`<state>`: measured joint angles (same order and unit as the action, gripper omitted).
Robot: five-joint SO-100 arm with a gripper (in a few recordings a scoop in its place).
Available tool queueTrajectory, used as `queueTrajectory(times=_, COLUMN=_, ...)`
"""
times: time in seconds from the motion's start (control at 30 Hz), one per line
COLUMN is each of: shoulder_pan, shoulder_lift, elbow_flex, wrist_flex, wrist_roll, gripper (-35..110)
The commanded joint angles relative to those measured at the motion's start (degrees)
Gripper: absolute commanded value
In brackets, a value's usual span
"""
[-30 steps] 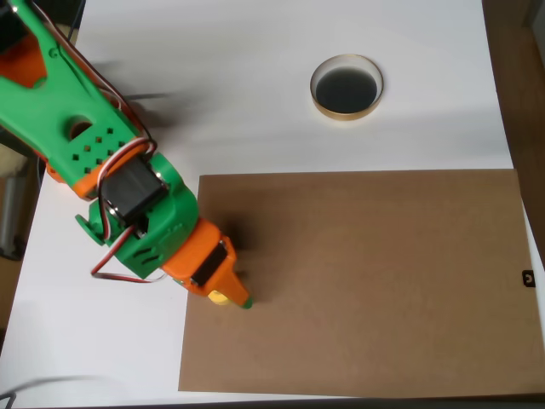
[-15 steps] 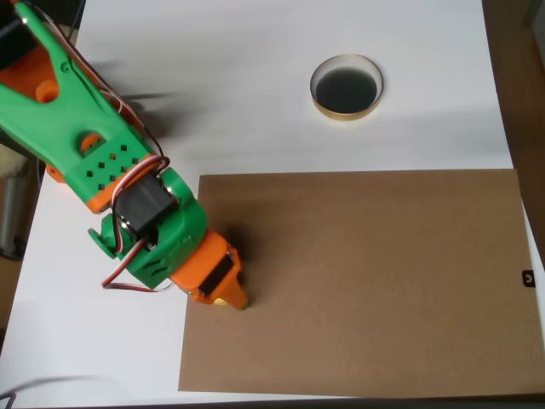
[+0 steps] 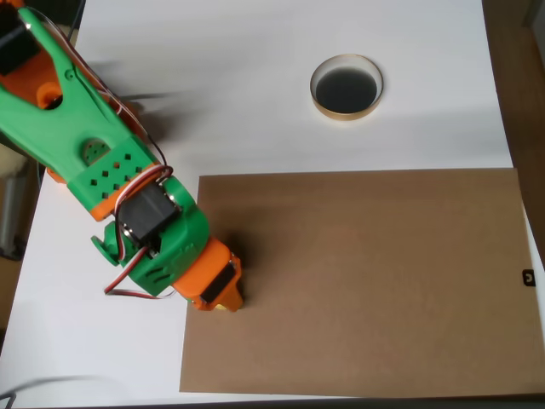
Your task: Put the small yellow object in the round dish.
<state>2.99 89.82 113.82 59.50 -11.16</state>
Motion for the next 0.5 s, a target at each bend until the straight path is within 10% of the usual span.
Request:
queueTrajectory(times=0.0, shoulder_pan=0.62, shoulder_lift=2.29, elbow_flex=-3.78, wrist_flex=1.67, wrist_roll=-0.7, gripper=0)
queueTrajectory(times=0.47, shoulder_pan=-9.67, shoulder_lift=13.54, elbow_flex=-11.6, wrist_flex=15.56, wrist_roll=-5.71, gripper=0)
